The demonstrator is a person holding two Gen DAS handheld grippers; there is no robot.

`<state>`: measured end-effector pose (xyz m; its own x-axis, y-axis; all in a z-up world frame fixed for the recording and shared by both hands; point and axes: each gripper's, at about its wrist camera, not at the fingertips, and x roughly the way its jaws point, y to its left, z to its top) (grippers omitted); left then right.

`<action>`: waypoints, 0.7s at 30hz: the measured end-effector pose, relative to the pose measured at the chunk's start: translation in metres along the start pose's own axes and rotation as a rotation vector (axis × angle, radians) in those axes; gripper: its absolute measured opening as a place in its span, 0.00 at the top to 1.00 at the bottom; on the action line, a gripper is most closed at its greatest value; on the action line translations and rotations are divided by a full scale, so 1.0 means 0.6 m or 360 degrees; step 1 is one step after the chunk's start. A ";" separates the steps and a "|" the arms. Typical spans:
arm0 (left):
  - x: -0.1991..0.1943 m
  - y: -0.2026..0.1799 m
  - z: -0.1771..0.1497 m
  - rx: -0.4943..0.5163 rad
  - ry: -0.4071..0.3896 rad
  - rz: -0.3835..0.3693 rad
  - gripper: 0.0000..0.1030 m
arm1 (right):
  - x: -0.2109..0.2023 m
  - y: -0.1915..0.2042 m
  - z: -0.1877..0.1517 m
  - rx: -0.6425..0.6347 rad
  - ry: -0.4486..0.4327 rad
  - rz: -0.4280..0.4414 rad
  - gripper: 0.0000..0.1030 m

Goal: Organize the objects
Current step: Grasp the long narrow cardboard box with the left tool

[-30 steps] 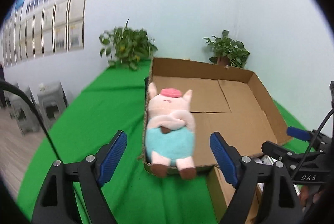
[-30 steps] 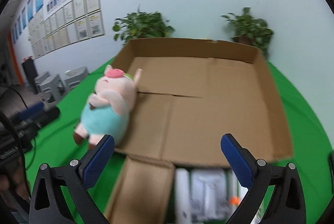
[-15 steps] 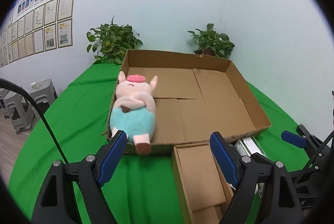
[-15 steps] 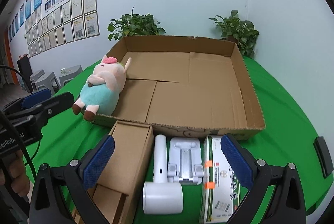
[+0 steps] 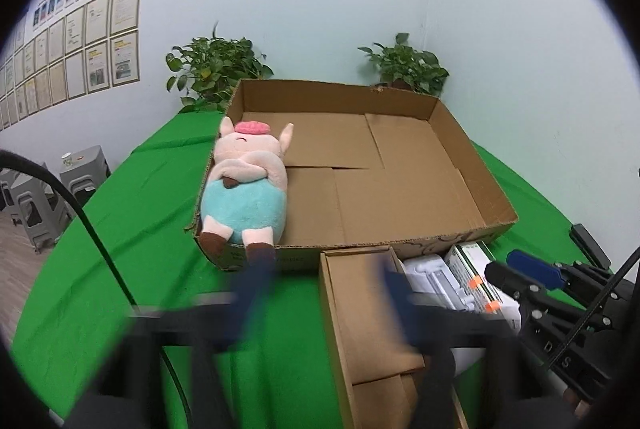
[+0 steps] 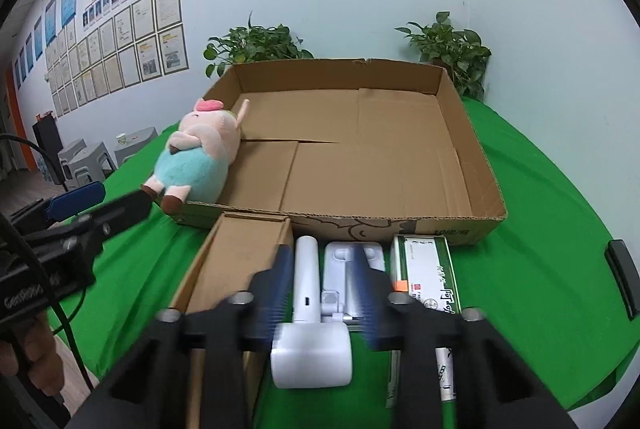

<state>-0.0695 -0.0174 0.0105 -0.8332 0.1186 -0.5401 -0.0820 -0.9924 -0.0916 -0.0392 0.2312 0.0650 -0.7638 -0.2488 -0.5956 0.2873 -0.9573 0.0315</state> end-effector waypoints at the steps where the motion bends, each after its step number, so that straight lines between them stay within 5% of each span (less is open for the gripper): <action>1: 0.003 0.001 0.001 -0.0012 0.0014 -0.0009 0.98 | -0.003 -0.004 0.000 0.0012 -0.0010 -0.0001 0.75; 3: 0.000 0.006 0.003 -0.0048 -0.0030 0.0001 0.98 | -0.009 -0.011 0.002 0.0026 -0.0020 -0.0013 0.64; 4: -0.003 0.006 0.005 -0.0052 -0.0056 0.0004 0.93 | -0.011 -0.015 0.004 0.0030 -0.0038 -0.0013 0.33; 5: -0.004 0.007 0.008 -0.0051 -0.0057 0.0031 0.65 | -0.015 -0.019 0.004 0.0034 -0.0058 -0.0011 0.00; 6: -0.003 0.008 0.010 -0.0054 -0.0050 0.0047 0.42 | -0.020 -0.024 0.004 0.0037 -0.0093 -0.0021 0.01; 7: -0.004 0.010 0.011 -0.0068 -0.0052 0.0043 0.09 | -0.022 -0.027 0.005 0.0038 -0.0108 -0.0054 0.00; 9: -0.011 0.021 0.012 -0.0133 -0.0113 0.0003 0.06 | -0.021 -0.031 0.006 0.0039 -0.0115 -0.0067 0.00; 21: 0.006 0.036 0.005 -0.0144 0.0057 -0.0097 0.06 | -0.029 -0.029 0.008 0.0056 -0.0135 0.0177 0.00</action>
<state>-0.0758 -0.0384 0.0091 -0.8079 0.1814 -0.5607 -0.0810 -0.9766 -0.1993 -0.0335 0.2516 0.0787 -0.7750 -0.3638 -0.5167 0.3534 -0.9274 0.1228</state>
